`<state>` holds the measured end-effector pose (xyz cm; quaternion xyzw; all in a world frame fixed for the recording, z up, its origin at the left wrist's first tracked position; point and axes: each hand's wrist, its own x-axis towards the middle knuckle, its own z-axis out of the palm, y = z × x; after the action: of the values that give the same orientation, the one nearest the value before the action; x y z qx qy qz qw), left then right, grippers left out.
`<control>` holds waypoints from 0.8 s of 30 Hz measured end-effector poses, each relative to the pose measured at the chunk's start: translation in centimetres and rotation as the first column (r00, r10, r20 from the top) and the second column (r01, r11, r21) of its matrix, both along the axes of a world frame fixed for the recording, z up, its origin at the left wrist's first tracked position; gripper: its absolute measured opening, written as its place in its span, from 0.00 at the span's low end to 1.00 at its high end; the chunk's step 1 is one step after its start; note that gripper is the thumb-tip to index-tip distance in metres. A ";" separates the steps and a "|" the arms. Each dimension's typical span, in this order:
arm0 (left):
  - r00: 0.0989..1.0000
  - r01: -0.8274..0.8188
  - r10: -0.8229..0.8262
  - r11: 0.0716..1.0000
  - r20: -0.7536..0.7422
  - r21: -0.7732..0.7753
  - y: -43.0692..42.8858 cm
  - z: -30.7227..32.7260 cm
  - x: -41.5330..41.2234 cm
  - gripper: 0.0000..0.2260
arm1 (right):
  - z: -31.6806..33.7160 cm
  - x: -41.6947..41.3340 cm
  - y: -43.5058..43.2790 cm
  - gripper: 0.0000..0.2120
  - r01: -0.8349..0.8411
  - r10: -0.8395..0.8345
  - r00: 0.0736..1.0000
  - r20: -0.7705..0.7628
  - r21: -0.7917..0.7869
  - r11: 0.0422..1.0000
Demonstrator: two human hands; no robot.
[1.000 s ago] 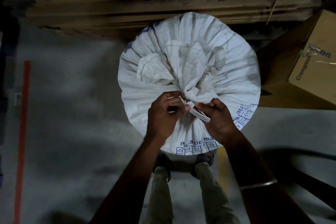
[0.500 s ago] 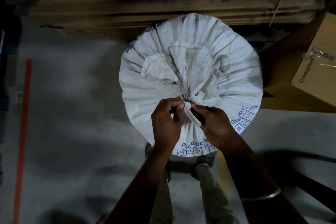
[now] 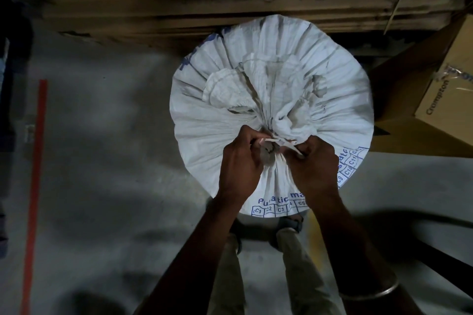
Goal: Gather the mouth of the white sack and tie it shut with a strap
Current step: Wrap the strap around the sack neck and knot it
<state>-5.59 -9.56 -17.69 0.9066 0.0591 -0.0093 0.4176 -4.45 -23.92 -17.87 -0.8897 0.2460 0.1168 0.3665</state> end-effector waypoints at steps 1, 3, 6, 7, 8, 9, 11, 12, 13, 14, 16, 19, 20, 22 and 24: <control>1.000 -0.012 0.012 1.000 -0.004 -0.019 0.1 0.2 -0.1 0.05 | -0.2 0.1 -0.4 0.14 0.002 -0.002 1.000 -0.002 -0.001 1.000; 1.000 -0.024 0.024 0.998 -0.009 -0.053 0.3 0.6 -0.5 0.05 | -0.4 0.5 -1.2 0.14 -0.012 0.012 1.000 -0.010 0.002 1.000; 1.000 -0.007 0.007 0.999 -0.001 -0.049 0.6 1.4 -1.0 0.06 | -0.6 0.8 -1.4 0.14 -0.094 0.094 0.996 0.006 -0.002 0.996; 1.000 -0.002 0.003 0.999 0.010 -0.041 0.7 1.7 -1.2 0.06 | -0.7 0.9 -1.3 0.13 -0.139 0.139 0.990 0.033 -0.015 0.990; 1.000 0.002 -0.001 0.999 0.023 -0.032 0.7 1.9 -1.4 0.05 | -0.6 1.0 -1.2 0.13 -0.184 0.185 0.981 0.053 -0.036 0.982; 1.000 0.004 -0.003 1.000 0.029 -0.026 0.6 2.1 -1.7 0.04 | -0.5 1.0 -1.1 0.12 -0.221 0.224 0.973 0.057 -0.059 0.973; 1.000 -0.001 0.000 0.999 -0.026 -0.036 0.4 2.0 -2.3 0.05 | -0.5 1.2 -1.4 0.12 -0.270 0.273 0.962 0.032 -0.072 0.960; 0.995 -0.001 -0.007 0.997 -0.095 -0.082 0.1 1.9 -2.8 0.05 | -0.5 1.2 -1.6 0.13 -0.286 0.287 0.958 0.010 -0.063 0.956; 0.982 -0.021 -0.013 0.983 -0.187 -0.180 -0.1 1.7 -3.2 0.05 | -0.6 1.2 -1.8 0.14 -0.296 0.296 0.955 -0.011 -0.050 0.954; 0.955 -0.082 -0.015 0.945 -0.295 -0.315 -0.4 1.5 -3.4 0.04 | -0.5 1.1 -1.9 0.16 -0.296 0.295 0.955 -0.028 -0.029 0.955; 0.871 -0.260 -0.046 0.801 -0.489 -0.539 -0.8 1.5 -3.5 0.03 | -0.2 1.0 -1.9 0.16 -0.286 0.287 0.956 -0.064 0.018 0.958; 0.801 -0.398 -0.058 0.691 -0.595 -0.603 -1.2 2.0 -2.7 0.03 | 0.2 0.7 -1.9 0.16 -0.280 0.285 0.954 -0.098 0.059 0.958; 0.775 -0.441 -0.067 0.655 -0.629 -0.614 -1.3 2.1 -2.4 0.05 | 0.2 0.6 -2.0 0.15 -0.254 0.263 0.959 -0.109 0.086 0.963; 0.693 -0.569 -0.126 0.509 -0.710 -0.646 -1.6 2.0 -1.7 0.10 | 0.2 0.5 -2.2 0.15 -0.209 0.230 0.964 -0.132 0.158 0.965; 0.588 -0.697 -0.230 0.342 -0.776 -0.629 -1.9 1.7 -1.3 0.11 | 0.1 0.6 -2.3 0.17 -0.204 0.235 0.960 -0.151 0.198 0.959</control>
<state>-6.92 -11.43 -15.96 0.3935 0.3639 -0.3524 0.7672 -3.86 -26.22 -17.78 -0.8611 0.1648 0.2556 0.4074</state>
